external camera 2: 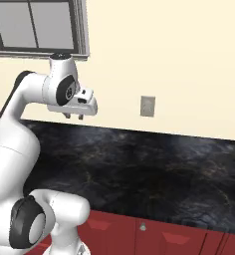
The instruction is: Navigate to the range hood.
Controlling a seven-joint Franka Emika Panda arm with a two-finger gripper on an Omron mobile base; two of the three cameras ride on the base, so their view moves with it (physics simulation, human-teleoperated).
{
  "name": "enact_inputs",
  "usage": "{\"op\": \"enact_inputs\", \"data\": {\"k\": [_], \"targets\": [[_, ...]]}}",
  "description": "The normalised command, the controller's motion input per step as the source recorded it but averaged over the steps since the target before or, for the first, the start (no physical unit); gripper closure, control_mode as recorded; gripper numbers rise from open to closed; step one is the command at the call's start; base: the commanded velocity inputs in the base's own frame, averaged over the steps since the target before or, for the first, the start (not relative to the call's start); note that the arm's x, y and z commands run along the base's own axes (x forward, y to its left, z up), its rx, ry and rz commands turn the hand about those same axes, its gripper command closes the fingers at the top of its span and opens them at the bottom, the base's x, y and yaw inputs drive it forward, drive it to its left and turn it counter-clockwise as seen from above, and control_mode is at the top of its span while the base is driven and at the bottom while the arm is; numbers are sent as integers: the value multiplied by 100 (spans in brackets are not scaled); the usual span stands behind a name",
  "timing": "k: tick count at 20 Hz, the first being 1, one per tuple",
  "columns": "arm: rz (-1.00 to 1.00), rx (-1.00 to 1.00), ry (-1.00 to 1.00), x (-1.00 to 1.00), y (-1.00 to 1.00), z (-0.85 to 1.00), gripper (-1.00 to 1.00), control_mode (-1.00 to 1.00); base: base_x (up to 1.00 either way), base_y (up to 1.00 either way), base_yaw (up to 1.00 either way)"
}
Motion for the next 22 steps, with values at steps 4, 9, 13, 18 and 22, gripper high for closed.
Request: {"op": "enact_inputs", "data": {"k": [4, 9, 13, 18, 22], "targets": [[0, 0, 0, 0, 0, 0, -100, 100, -40, -9, -1], [0, 0, 0, 0, 0, 0, -100, 100, -48, -20, -5], [0, 0, 0, 0, 0, 0, -100, 100, -10, -6, -6], [0, 0, 0, 0, 0, 0, -100, 100, -3, -31, -59], [0, 0, 0, 0, 0, 0, -100, 100, 2, -42, -75]]}}
